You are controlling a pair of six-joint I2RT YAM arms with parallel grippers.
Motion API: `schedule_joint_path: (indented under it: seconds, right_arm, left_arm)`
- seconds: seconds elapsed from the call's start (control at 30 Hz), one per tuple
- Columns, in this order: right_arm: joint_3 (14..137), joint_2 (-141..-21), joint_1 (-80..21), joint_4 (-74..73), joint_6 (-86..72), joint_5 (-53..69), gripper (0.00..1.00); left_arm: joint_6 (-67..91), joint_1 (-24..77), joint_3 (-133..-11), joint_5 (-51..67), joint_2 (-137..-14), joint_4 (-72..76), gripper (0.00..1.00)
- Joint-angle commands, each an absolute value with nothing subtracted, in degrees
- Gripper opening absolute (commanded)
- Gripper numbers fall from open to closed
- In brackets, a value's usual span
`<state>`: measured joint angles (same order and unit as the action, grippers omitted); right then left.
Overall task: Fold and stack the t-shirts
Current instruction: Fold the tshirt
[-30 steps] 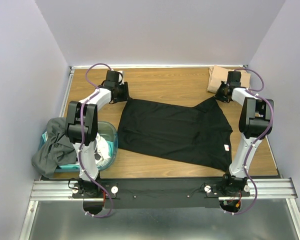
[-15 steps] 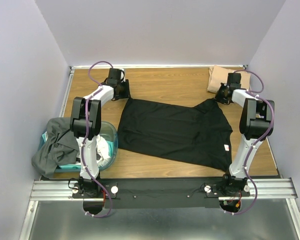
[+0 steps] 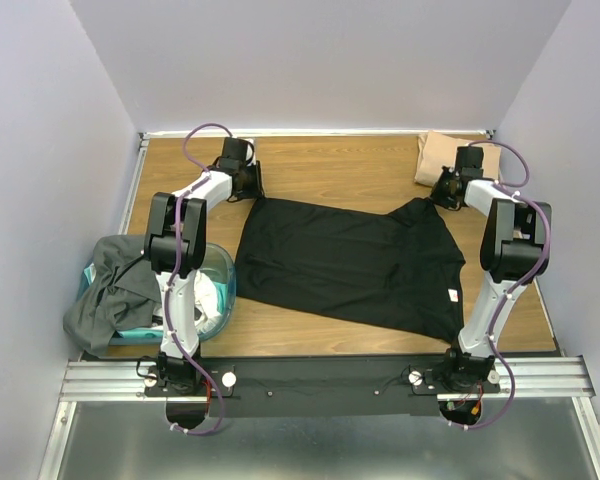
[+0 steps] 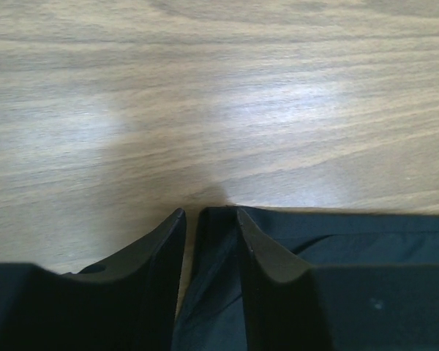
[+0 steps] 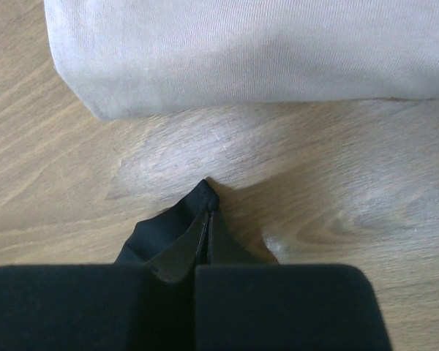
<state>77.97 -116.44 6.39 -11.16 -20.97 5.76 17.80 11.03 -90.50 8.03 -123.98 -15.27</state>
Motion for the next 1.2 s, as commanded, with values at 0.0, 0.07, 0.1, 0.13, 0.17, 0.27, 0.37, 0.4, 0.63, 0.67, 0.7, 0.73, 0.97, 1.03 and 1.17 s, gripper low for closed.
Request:
schedule_joint_path:
  seconds: [0.0, 0.07, 0.1, 0.13, 0.17, 0.27, 0.37, 0.4, 0.63, 0.67, 0.7, 0.73, 0.97, 1.03, 1.17]
  right_arm:
    - [76.6, -114.2, 6.5, -10.7, -21.1, 7.0, 0.00]
    - [76.6, -113.9, 6.5, -10.6, -21.0, 7.1, 0.00]
    - [76.6, -114.0, 6.5, -10.6, -21.1, 7.0, 0.01]
    - [76.7, -113.9, 6.5, -10.6, -21.1, 7.0, 0.00]
    - [76.8, -113.8, 6.5, -10.6, -21.3, 7.1, 0.00]
    - [77.5, -113.4, 6.5, -10.9, -22.1, 6.2, 0.00]
    - [79.3, -112.9, 6.5, -11.9, -23.4, 5.3, 0.00]
    - [80.0, -112.9, 6.5, -12.4, -23.3, 5.0, 0.00]
    - [86.4, -113.8, 6.6, -16.2, -23.3, 0.8, 0.00]
    - [86.9, -113.9, 6.6, -16.3, -23.2, 0.5, 0.00]
    - [88.4, -114.1, 6.6, -16.6, -23.0, 0.3, 0.00]
    - [89.1, -114.6, 6.6, -16.9, -22.9, 0.3, 0.00]
    - [97.5, -117.9, 6.6, -19.4, -22.1, -1.3, 0.00]
    - [100.3, -118.9, 6.7, -20.4, -21.8, -1.8, 0.00]
    - [103.5, -119.1, 6.8, -22.1, -21.3, -2.1, 0.00]
  left_arm:
    - [17.7, 11.6, -90.7, 9.6, -125.0, -14.7, 0.39]
    - [17.6, 11.8, -90.6, 9.7, -125.0, -14.8, 0.37]
    - [17.5, 11.9, -90.6, 9.7, -125.0, -14.8, 0.34]
    - [17.5, 12.0, -90.5, 9.7, -125.0, -14.8, 0.27]
    - [17.6, 12.0, -90.5, 9.7, -124.9, -14.8, 0.23]
    - [17.7, 12.0, -91.0, 9.2, -124.9, -15.2, 0.09]
    - [17.8, 11.9, -91.8, 9.1, -125.1, -15.5, 0.02]
    - [17.8, 12.0, -92.1, 9.2, -125.2, -15.6, 0.00]
    - [18.5, 11.9, -97.2, 10.2, -126.5, -16.4, 0.00]
    - [18.6, 11.9, -97.7, 10.3, -126.6, -16.4, 0.00]
    - [18.7, 11.9, -98.2, 10.5, -127.1, -16.3, 0.00]
    - [18.7, 11.9, -99.2, 11.4, -127.3, -16.3, 0.00]
    - [19.9, 11.9, -104.7, 17.5, -130.0, -13.6, 0.00]
    - [19.9, 11.9, -107.1, 18.9, -131.0, -12.3, 0.00]
    - [19.6, 11.3, -110.5, 20.6, -132.4, -11.2, 0.00]
